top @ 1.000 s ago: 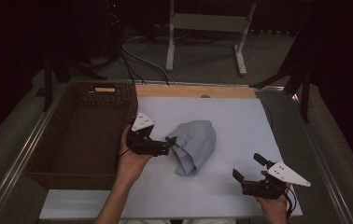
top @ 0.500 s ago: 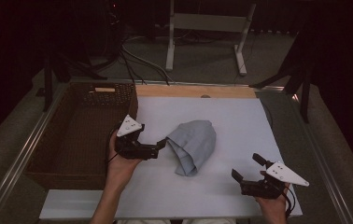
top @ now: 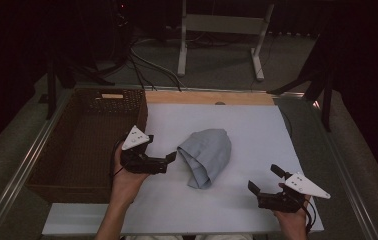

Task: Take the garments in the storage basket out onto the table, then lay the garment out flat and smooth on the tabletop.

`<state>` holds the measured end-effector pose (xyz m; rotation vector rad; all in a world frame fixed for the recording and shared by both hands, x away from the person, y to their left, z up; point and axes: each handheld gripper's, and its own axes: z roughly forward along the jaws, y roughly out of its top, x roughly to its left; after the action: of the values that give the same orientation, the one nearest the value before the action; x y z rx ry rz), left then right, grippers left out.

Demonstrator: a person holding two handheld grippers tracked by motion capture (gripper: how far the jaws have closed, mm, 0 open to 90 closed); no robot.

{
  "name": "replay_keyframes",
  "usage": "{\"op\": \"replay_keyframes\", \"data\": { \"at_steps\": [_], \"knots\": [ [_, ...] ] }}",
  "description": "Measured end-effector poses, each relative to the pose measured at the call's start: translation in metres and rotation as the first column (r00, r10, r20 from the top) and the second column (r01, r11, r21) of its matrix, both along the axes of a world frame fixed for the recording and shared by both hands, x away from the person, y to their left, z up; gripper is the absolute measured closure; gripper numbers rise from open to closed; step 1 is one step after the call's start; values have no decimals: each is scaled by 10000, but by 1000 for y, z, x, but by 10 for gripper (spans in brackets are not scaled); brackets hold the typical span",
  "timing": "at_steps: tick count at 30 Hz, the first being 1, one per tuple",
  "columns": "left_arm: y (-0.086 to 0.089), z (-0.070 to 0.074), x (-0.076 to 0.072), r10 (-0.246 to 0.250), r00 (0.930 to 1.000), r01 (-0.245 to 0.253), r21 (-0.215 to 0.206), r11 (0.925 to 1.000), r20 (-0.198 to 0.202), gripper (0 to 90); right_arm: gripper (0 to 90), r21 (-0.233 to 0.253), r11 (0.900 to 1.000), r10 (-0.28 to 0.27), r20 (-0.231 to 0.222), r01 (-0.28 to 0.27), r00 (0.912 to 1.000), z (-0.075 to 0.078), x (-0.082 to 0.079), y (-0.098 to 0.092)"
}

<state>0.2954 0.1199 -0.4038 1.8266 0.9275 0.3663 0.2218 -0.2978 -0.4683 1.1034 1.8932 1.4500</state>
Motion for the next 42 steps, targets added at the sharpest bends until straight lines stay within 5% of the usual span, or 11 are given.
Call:
{"op": "replay_keyframes", "data": {
  "at_steps": [17, 24, 42],
  "knots": [
    [0, -2, 0, -260, 9997, 260, 108, 9996, 30, 46, 0, 46, 9998, -190, -279, 191, 9994, 6, 7, -2],
    [5, -3, 0, -210, 9998, 208, -286, 9994, -66, 45, 0, -343, 9994, -31, -538, 13, 9985, 22, 24, 3],
    [5, -5, -1, -256, 9995, 250, -401, 9989, -159, 45, 0, -914, 9948, 352, -1040, -448, 9940, 49, 62, 30]
  ]
}}
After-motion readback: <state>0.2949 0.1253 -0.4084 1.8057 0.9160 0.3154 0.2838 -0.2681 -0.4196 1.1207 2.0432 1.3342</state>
